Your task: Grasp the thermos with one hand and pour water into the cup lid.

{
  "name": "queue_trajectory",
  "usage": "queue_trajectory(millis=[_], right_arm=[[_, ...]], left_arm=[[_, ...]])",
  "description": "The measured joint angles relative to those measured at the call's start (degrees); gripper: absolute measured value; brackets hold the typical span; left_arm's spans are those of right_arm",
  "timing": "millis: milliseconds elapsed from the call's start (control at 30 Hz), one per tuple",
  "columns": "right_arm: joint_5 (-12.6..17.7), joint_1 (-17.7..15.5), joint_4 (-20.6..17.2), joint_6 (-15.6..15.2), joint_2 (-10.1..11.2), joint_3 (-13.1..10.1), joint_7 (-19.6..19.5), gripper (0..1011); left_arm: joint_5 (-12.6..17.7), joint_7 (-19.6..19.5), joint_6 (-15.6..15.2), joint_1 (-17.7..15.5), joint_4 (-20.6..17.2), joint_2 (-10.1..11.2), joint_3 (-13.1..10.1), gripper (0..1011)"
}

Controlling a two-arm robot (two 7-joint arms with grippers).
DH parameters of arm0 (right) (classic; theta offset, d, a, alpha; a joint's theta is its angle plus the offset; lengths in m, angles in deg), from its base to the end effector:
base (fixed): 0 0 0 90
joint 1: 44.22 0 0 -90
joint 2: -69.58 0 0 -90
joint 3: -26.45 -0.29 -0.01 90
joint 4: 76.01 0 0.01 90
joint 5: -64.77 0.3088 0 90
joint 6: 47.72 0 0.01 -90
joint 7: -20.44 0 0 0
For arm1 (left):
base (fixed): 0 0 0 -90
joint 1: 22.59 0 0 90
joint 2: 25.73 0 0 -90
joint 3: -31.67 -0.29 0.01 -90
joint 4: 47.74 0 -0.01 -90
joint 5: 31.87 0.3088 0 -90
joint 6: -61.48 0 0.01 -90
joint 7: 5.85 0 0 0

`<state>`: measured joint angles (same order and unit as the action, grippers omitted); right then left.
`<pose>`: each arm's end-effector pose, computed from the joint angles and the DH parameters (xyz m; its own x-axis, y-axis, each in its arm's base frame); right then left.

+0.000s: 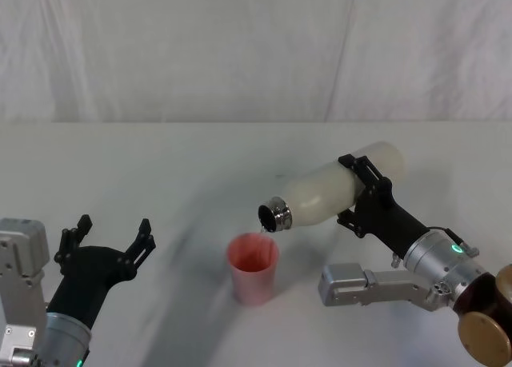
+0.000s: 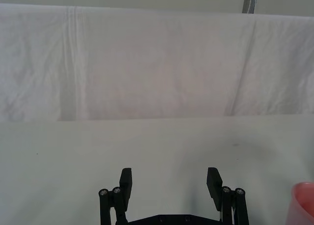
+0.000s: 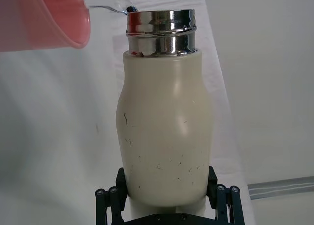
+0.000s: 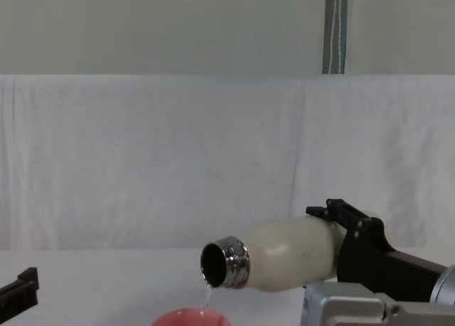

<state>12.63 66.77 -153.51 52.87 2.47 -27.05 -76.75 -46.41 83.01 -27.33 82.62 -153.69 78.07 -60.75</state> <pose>0.3867 0.0330 -0.2940 0.0601 -0.1365 0.9888 0.8035 0.5944 0.0333 0.2530 0.0375 -0.2853 0.1246 0.9917 -0.0327 -0.9921 0.1240 -0.0176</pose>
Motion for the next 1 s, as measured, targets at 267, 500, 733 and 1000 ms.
queue_trajectory(millis=[267,500,733,1000], right_arm=[[0.01,-0.11,-0.13,-0.06,0.21,-0.11,-0.02,953],[-0.01,-0.09,-0.17,0.0,0.24,-0.12,-0.04,953],[-0.04,0.01,-0.13,0.15,0.18,0.03,-0.04,953],[-0.16,0.05,-0.08,0.15,0.21,0.09,-0.06,953]], left_arm=[[0.0,0.0,0.0,0.0,0.0,0.0,0.0,1001],[0.0,0.0,0.0,0.0,0.0,0.0,0.0,1001],[0.0,0.0,0.0,0.0,0.0,0.0,0.0,1001],[0.0,0.0,0.0,0.0,0.0,0.0,0.0,1001]])
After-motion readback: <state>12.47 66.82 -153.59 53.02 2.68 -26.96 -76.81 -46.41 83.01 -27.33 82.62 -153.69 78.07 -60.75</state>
